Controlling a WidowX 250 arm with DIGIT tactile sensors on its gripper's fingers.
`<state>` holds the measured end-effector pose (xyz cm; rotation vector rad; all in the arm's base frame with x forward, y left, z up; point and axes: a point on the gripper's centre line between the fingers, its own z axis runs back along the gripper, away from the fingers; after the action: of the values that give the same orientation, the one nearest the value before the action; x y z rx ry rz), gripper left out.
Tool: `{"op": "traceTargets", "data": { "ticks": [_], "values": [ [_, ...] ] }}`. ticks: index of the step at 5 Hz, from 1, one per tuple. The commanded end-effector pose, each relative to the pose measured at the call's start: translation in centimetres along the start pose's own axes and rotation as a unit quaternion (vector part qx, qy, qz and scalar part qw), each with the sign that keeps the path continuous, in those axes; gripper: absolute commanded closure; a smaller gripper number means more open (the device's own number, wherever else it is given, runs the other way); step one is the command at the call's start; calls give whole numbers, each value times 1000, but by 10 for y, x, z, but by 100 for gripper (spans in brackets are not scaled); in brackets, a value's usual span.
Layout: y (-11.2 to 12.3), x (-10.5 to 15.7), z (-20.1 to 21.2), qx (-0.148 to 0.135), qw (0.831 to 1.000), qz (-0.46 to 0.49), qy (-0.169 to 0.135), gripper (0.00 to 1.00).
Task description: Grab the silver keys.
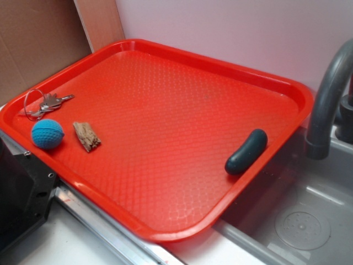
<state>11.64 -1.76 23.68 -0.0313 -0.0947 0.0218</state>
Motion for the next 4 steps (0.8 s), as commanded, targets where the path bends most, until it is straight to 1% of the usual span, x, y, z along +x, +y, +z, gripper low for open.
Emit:
{"op": "traceTargets", "data": {
  "ticks": [1,2,3,4],
  "values": [
    [0,0,0,0,1000,0,0,0],
    [32,-5,-7,15,995,93,-32,0],
    [56,-10,-25,37,988,149,-28,0],
    [78,-9,-50,50,982,182,-22,0]
  ]
}}
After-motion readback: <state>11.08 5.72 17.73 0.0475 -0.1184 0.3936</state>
